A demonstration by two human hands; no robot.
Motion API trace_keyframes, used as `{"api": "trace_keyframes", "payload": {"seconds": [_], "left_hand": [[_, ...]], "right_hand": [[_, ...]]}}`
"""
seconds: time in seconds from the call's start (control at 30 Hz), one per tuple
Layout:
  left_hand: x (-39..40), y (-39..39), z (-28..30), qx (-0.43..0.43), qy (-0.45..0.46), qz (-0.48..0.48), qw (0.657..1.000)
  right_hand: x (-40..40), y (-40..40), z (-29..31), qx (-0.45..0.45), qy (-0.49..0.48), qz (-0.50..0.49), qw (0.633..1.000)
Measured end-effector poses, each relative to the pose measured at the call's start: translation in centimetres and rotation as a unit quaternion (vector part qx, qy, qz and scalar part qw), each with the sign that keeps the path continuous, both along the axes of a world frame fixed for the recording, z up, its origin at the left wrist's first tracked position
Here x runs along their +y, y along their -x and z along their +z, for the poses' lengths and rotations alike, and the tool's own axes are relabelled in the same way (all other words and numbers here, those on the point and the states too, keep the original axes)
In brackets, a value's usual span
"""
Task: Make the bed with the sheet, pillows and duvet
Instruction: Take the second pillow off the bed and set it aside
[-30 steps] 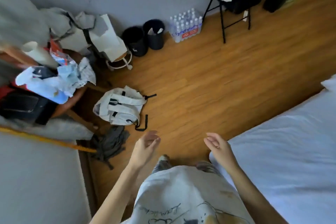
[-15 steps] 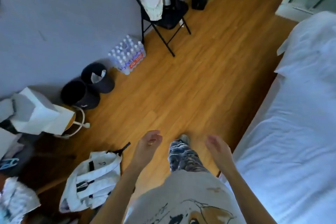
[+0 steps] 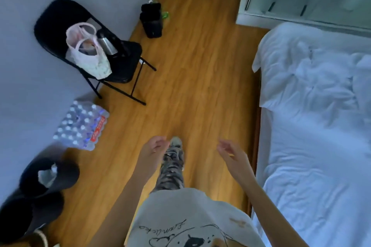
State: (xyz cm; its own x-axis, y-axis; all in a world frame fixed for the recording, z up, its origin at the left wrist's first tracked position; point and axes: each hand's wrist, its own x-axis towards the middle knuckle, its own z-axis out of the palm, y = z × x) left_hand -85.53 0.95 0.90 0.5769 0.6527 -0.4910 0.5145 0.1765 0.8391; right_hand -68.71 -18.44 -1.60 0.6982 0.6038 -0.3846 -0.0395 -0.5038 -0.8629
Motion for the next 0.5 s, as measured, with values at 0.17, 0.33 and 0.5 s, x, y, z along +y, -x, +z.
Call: {"api": "trace_keyframes", "payload": {"seconds": [0.17,0.33,0.5], "left_hand": [[10.2,-12.6,-3.0,-0.012,-0.002,-0.004,1.000],[20.9,-28.3,-1.1,-0.025,-0.001,-0.121,0.992],[28.8,-45.7,2.4,-0.063,-0.065,-0.265,0.960]], "right_hand": [[8.0,-10.7,-3.3,0.008,0.043,-0.059,0.997],[16.4,-23.1,-0.7,-0.013,0.052,-0.170,0.984],[21.8,-34.7,1.5,-0.031,0.029,-0.261,0.964]]}}
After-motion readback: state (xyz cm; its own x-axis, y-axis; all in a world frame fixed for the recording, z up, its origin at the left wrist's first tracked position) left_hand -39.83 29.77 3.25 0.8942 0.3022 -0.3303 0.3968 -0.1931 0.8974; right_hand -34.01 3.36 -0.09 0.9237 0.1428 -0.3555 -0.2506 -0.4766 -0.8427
